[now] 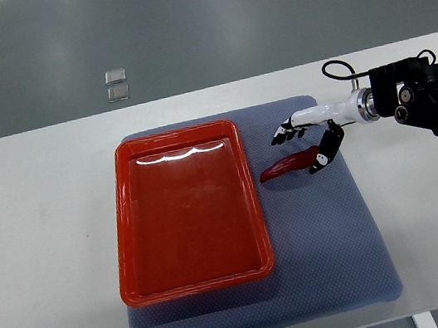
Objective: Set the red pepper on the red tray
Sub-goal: 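Close the right hand fingers around the red pepper and lift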
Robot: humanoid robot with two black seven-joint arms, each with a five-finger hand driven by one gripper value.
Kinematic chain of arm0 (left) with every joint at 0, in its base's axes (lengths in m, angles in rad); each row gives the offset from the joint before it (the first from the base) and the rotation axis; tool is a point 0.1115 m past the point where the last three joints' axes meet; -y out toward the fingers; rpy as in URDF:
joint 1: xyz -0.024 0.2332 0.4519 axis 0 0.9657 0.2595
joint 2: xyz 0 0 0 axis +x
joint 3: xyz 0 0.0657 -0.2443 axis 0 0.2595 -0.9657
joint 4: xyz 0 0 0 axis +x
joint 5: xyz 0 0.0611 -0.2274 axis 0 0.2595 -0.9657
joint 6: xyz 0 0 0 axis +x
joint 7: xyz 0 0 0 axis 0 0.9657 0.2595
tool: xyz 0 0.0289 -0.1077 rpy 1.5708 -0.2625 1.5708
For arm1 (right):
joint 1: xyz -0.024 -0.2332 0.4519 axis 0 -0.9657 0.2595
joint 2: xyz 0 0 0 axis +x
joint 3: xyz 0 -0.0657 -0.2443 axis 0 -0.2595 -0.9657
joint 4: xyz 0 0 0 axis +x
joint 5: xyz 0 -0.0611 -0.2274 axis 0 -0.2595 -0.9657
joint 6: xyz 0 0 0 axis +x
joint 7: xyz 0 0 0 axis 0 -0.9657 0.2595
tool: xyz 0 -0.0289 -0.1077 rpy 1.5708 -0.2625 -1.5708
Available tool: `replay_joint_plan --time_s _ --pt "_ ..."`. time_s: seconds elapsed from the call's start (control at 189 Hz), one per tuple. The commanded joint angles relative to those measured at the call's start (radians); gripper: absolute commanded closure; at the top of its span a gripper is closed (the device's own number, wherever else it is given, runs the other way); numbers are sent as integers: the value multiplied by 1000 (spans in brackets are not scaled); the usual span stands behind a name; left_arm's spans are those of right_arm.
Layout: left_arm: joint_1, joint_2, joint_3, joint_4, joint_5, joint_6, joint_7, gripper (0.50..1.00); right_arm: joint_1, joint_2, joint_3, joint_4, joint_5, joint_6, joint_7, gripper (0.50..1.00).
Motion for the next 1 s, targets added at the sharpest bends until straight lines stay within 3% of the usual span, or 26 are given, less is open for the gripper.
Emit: replay_joint_plan --time_s 0.0,0.223,0.366,0.535,0.678,0.716,0.996 --pt "0 0 0 0 0 0 0 500 -11 0 0 0 0 -4 0 695" --pt "0 0 0 1 0 0 0 500 -27 0 0 0 -2 -9 2 707" --pt "0 0 0 1 0 0 0 500 -30 1 0 0 -2 -21 2 748" --pt "2 0 0 1 0 0 0 500 -38 3 -2 0 -3 -23 5 885" --pt "2 0 2 1 0 2 0 500 -47 4 -2 0 -18 -47 8 948" --pt "2 0 0 1 0 0 0 500 -53 4 -2 0 -29 -50 8 999" --pt "2 0 2 1 0 0 0 500 -27 -34 9 5 -29 -35 16 1000"
